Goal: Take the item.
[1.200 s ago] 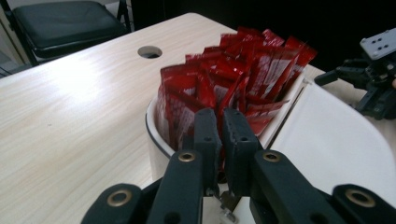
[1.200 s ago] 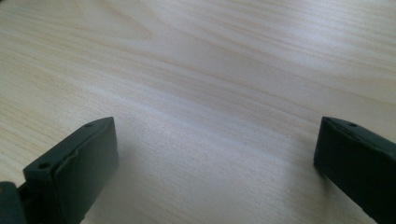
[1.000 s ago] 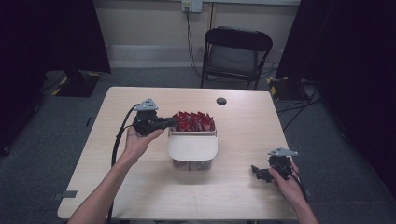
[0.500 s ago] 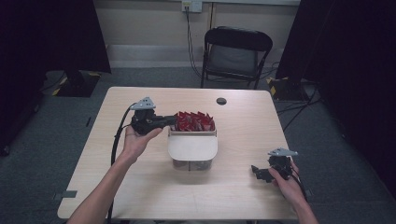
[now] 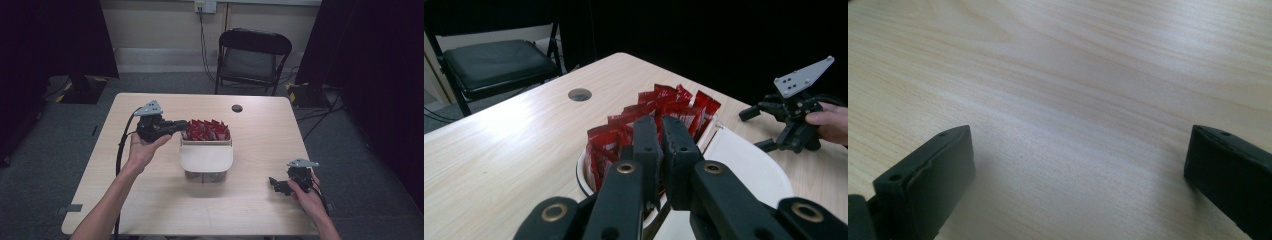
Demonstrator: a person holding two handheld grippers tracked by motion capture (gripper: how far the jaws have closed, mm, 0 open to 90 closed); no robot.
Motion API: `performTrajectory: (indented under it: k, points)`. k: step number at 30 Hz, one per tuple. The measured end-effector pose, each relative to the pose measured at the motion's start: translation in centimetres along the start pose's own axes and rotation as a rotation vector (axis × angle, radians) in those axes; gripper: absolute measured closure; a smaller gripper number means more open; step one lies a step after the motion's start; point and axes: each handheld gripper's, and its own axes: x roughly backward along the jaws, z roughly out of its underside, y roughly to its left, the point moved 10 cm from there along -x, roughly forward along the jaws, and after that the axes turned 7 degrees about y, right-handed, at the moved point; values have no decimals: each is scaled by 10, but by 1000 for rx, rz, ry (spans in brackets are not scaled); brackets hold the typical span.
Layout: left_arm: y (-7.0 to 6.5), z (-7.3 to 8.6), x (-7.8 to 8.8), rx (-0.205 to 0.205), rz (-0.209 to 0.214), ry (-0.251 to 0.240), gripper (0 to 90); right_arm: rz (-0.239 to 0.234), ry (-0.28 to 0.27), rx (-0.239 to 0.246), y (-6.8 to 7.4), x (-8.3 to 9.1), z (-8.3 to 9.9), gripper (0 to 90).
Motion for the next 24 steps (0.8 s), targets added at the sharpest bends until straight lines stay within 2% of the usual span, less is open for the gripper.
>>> performTrajectory:
  k: [24]
  points:
    - [-3,-11,13,-3,3,-45,862,0,0,0,0,0,0,0]
